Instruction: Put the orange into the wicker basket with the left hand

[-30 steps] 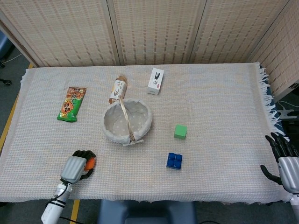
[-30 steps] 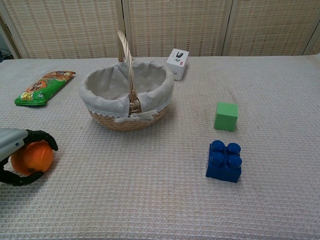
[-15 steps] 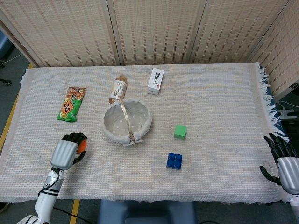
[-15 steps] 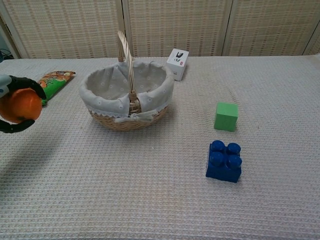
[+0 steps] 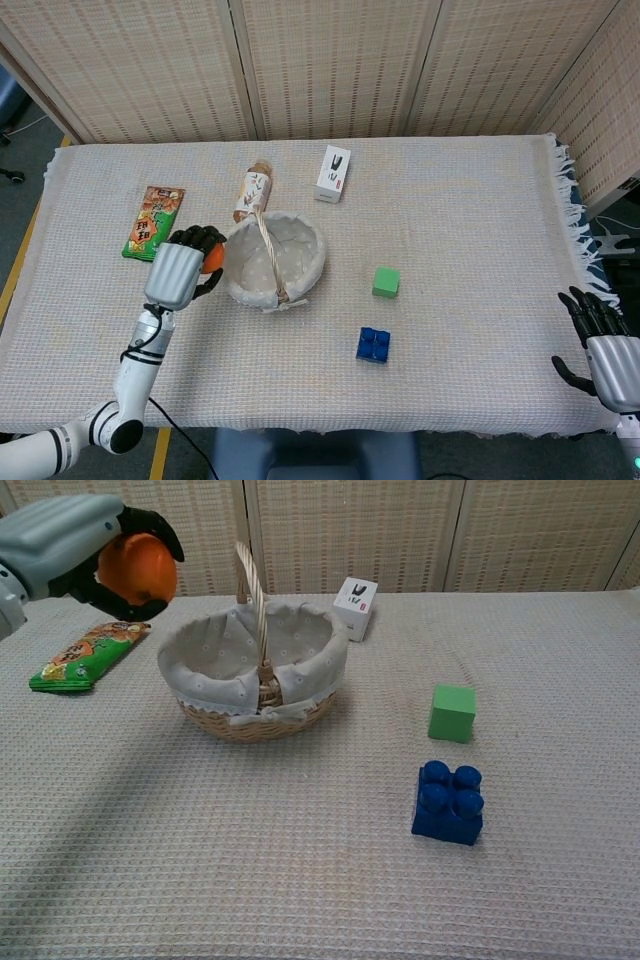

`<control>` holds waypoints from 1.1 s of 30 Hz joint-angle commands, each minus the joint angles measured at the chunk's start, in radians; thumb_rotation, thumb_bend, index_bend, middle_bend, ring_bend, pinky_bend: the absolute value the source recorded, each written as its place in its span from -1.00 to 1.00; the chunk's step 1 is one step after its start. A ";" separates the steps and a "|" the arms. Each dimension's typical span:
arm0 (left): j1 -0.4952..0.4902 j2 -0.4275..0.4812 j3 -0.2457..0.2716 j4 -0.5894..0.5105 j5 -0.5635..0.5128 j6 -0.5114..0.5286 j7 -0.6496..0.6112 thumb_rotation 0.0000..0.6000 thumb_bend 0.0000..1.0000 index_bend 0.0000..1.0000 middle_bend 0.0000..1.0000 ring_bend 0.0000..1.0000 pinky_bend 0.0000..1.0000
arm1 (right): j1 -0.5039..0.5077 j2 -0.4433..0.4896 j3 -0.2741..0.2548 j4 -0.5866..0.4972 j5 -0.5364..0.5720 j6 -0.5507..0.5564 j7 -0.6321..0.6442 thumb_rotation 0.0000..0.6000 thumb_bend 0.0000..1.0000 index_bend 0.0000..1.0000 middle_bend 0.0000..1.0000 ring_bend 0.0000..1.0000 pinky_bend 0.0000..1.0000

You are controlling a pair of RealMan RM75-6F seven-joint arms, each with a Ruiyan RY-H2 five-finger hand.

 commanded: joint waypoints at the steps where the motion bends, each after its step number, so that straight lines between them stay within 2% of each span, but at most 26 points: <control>1: -0.043 -0.050 -0.017 0.018 -0.040 -0.016 0.021 1.00 -0.28 -0.08 -0.19 -0.07 -0.18 | -0.002 0.005 -0.002 0.001 -0.005 0.005 0.011 1.00 -0.66 -1.00 -1.00 -1.00 -0.73; 11: -0.105 -0.195 -0.022 0.128 -0.150 -0.024 0.011 1.00 -0.27 -0.08 -0.19 -0.07 -0.18 | -0.004 0.014 -0.003 0.006 -0.011 0.012 0.040 1.00 -0.66 -1.00 -1.00 -1.00 -0.73; 18: -0.131 -0.267 -0.054 0.153 -0.209 0.006 -0.014 1.00 -0.26 -0.08 -0.18 -0.06 -0.18 | -0.001 0.015 -0.003 0.005 -0.008 0.005 0.037 1.00 -0.66 -1.00 -1.00 -1.00 -0.73; 24: -0.153 -0.271 -0.076 0.129 -0.218 0.029 -0.011 1.00 -0.24 -0.08 -0.18 -0.05 -0.18 | 0.002 0.016 -0.005 0.001 -0.004 -0.004 0.030 1.00 -0.66 -1.00 -1.00 -1.00 -0.73; 29: -0.149 -0.255 -0.067 0.090 -0.242 0.031 -0.002 1.00 -0.24 -0.08 -0.19 -0.05 -0.19 | 0.001 0.016 -0.005 0.001 -0.006 0.000 0.032 1.00 -0.66 -1.00 -1.00 -1.00 -0.73; 33: -0.147 -0.243 -0.054 0.075 -0.267 0.016 0.000 1.00 -0.24 -0.25 -0.34 -0.15 -0.29 | 0.000 0.014 -0.004 0.002 -0.006 0.004 0.032 1.00 -0.66 -1.00 -1.00 -1.00 -0.73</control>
